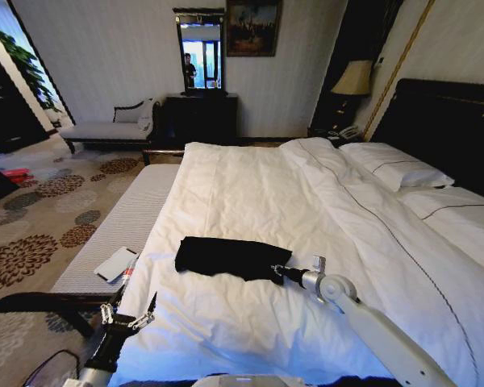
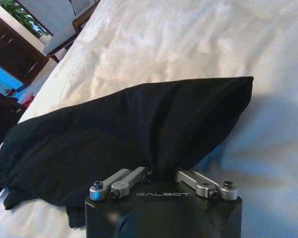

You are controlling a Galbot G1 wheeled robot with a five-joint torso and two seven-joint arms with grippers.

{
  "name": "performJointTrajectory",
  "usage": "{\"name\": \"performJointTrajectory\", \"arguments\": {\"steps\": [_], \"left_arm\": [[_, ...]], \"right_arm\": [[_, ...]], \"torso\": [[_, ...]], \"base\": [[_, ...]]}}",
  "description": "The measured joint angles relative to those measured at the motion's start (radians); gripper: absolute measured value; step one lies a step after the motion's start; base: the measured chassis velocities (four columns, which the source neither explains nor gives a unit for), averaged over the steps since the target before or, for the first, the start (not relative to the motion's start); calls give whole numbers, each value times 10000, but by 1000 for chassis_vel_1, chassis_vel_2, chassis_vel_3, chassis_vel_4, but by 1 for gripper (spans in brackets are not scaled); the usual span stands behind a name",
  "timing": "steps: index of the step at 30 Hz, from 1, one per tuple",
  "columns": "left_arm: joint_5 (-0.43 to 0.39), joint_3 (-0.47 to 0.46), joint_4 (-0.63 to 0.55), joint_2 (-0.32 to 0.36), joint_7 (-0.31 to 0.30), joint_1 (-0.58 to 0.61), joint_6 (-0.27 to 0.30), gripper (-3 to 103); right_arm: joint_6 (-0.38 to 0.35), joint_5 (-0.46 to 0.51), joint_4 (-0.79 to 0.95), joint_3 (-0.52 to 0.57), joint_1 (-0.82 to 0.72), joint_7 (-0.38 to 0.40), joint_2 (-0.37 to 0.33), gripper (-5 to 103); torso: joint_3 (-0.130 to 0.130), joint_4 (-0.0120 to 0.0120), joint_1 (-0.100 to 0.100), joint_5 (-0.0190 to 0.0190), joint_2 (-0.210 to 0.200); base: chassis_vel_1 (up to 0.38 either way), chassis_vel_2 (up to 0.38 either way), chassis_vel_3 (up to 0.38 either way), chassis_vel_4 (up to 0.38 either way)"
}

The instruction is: Fold the clothes on the bed.

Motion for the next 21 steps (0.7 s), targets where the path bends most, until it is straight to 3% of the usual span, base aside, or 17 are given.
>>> {"name": "performJointTrajectory", "arguments": {"steps": [5,21], "left_arm": [[0,0,0,0,0,0,0,100],[0,0,0,0,0,0,0,100]], "right_arm": [[5,152,451,347,-171,64,-228,5],[-52,726,511,2250,-894,1,-2405,5]], "torso": [[0,1,0,0,0],[0,-2,0,2,0]], "base": [[0,0,0,0],[0,0,0,0]]}}
